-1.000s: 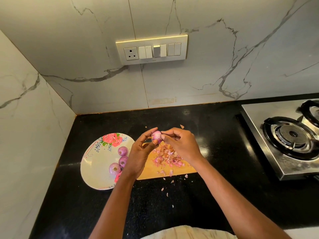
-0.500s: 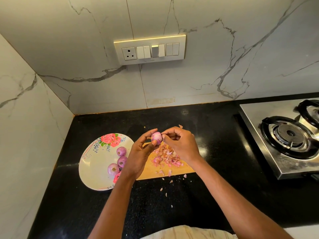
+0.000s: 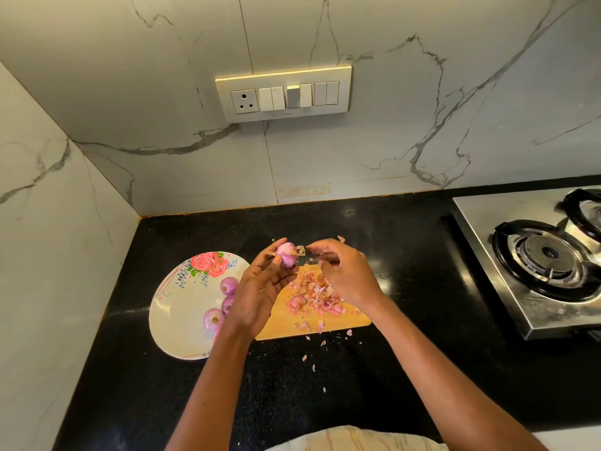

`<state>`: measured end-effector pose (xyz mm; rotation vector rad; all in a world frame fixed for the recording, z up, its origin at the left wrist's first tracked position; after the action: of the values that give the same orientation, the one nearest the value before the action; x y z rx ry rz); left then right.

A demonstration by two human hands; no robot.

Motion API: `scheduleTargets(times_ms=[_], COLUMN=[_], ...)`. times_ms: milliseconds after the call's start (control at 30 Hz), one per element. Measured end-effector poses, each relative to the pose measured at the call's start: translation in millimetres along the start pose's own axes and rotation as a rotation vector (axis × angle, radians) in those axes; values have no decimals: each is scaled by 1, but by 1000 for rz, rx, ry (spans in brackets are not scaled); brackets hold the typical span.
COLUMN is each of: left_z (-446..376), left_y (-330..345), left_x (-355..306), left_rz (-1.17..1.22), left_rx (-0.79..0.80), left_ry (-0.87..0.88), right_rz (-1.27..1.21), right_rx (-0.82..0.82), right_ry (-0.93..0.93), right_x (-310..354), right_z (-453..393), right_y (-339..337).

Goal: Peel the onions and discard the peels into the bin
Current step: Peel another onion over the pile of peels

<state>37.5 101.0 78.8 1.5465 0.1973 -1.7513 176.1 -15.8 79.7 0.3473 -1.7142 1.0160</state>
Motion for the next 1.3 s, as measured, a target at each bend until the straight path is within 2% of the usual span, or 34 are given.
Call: scheduleTargets(times_ms=[233, 400, 600, 700, 900, 1067, 1300], left_z=[1, 3, 2, 1, 0, -2, 1], left_y=[2, 4, 1, 1, 1, -2, 0], left_x=[1, 1, 1, 3, 4, 1, -4], left_rz=[-71, -88, -79, -65, -99, -265, -376], left_rx=[8, 14, -17, -24, -39, -82, -117], left_ry=[5, -2, -13, -24, 13, 119, 192], right_rz=[-229, -295, -6, 59, -121, -183, -471], right_rx=[-9, -25, -35, -32, -39, -23, 15], right_ry=[5, 41, 58, 26, -33, -33, 106], right_x=[10, 6, -7, -6, 14, 18, 10], right_z=[-2, -3, -3, -2, -2, -2, 0], right_y=[3, 6, 1, 2, 3, 7, 10])
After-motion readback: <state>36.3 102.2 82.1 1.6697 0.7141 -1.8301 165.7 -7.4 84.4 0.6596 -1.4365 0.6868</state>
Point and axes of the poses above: each hand's wrist, its own z-axis away from the middle knuckle, its own y-axis out of the palm, x = y × z, the point moved 4 cm from there along -z, towards the middle knuckle
